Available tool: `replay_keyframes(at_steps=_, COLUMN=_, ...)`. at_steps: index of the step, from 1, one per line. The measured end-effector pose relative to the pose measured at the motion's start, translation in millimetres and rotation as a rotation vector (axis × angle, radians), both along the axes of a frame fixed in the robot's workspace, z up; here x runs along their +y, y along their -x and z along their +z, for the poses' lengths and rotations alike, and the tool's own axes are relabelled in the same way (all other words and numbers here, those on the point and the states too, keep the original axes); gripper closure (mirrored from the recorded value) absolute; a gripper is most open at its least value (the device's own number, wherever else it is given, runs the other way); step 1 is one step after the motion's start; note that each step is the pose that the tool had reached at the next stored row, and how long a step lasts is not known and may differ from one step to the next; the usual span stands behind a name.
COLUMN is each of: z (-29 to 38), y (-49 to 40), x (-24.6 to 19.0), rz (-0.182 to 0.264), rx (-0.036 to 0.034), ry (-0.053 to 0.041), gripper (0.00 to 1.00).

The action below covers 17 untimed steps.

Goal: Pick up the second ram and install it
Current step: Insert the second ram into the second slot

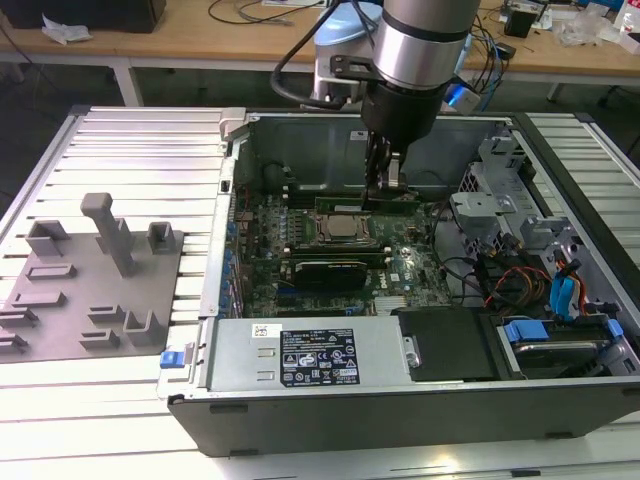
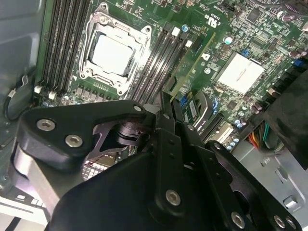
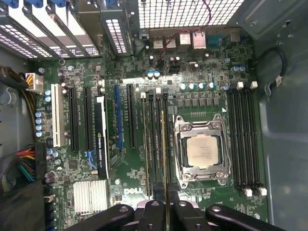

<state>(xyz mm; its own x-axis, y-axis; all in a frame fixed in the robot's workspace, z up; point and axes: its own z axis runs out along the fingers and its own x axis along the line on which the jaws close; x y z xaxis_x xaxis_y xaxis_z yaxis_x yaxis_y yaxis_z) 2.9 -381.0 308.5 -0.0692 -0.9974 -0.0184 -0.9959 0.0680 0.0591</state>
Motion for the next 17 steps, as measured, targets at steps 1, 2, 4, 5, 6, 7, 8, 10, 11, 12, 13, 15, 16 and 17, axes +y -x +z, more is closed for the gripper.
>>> replay_keyframes(at_steps=1, z=-0.8, y=0.0, x=0.0, rz=0.0, rx=0.0, ry=0.0, gripper=0.87)
replay_keyframes(at_steps=2, z=-1.7, y=0.0, x=0.0, rz=0.0, rx=0.0, ry=-0.0001, gripper=0.87)
replay_keyframes(at_steps=4, z=-3.3, y=0.0, x=0.0, rz=0.0, rx=0.0, ry=0.0, gripper=0.87)
replay_keyframes(at_steps=5, z=-3.8, y=0.0, x=0.0, rz=0.0, rx=0.0, ry=0.0, gripper=0.87)
replay_keyframes(at_steps=6, z=-5.0, y=0.0, x=0.0, rz=0.0, rx=0.0, ry=0.0, gripper=0.87)
replay_keyframes(at_steps=7, z=-5.8, y=0.0, x=0.0, rz=0.0, rx=0.0001, ry=0.0001, gripper=0.87)
replay_keyframes(at_steps=8, z=-6.5, y=0.0, x=0.0, rz=0.0, rx=0.0, ry=0.0, gripper=0.87)
replay_keyframes(at_steps=10, z=-7.9, y=0.0, x=0.0, rz=0.0, rx=0.0, ry=-0.0001, gripper=0.87)
replay_keyframes(at_steps=11, z=-9.0, y=0.0, x=0.0, rz=0.0, rx=0.0, ry=0.0, gripper=0.87)
replay_keyframes(at_steps=12, z=-9.8, y=0.0, x=0.0, rz=0.0, rx=0.0, ry=0.0, gripper=0.87)
replay_keyframes(at_steps=13, z=-10.3, y=0.0, x=0.0, rz=0.0, rx=0.0, ry=0.0, gripper=0.87)
replay_keyframes(at_steps=15, z=-11.1, y=0.0, x=0.0, rz=0.0, rx=0.0, ry=0.0001, gripper=0.87)
replay_keyframes(at_steps=16, z=-11.8, y=0.0, x=0.0, rz=0.0, rx=0.0, ry=0.0001, gripper=0.87)
replay_keyframes(at_steps=17, z=-12.4, y=0.0, x=0.0, rz=0.0, rx=0.0, ry=0.0, gripper=0.87)
